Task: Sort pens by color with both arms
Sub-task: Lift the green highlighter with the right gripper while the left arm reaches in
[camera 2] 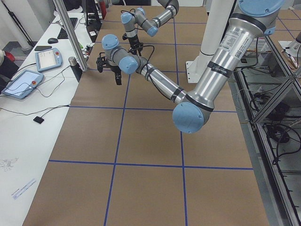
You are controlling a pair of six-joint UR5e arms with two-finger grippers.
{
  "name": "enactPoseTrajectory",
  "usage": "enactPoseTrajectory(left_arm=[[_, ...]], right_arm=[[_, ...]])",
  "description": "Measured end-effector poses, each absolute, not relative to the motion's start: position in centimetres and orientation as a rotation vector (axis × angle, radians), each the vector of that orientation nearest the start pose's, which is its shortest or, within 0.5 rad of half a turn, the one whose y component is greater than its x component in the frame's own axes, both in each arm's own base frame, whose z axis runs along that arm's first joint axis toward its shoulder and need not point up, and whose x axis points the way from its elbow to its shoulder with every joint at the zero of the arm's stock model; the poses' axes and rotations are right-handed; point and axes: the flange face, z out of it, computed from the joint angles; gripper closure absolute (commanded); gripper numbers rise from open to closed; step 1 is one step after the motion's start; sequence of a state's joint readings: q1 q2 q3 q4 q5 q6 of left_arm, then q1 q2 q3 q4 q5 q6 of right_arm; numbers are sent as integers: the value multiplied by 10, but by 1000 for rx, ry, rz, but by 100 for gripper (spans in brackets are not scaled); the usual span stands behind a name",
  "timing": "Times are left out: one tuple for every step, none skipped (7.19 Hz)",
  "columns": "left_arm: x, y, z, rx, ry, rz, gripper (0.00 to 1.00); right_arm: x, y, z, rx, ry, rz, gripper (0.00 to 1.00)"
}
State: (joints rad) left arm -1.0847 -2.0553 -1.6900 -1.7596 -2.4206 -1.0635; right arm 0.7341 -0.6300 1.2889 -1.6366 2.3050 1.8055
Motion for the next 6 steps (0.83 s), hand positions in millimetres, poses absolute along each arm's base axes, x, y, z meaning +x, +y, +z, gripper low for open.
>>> enactPoseTrajectory(left_arm=[[278, -576, 281, -50, 1153, -202, 1], [303, -564, 274, -61, 1201, -219, 1], [330, -550, 268, -59, 1236, -237, 1], [360, -533, 263, -51, 1269, -260, 1], [392, -511, 255, -45, 1308, -289, 1], [424, -489, 245, -42, 1343, -317, 2]], right_arm=[[-532, -570, 177, -561, -741, 681, 88], [-532, -569, 176, -561, -743, 680, 88], [-532, -569, 174, -560, -746, 678, 88], [-530, -568, 170, -559, -750, 678, 88], [-524, -566, 164, -560, -750, 682, 88], [-515, -564, 156, -562, -747, 690, 88]])
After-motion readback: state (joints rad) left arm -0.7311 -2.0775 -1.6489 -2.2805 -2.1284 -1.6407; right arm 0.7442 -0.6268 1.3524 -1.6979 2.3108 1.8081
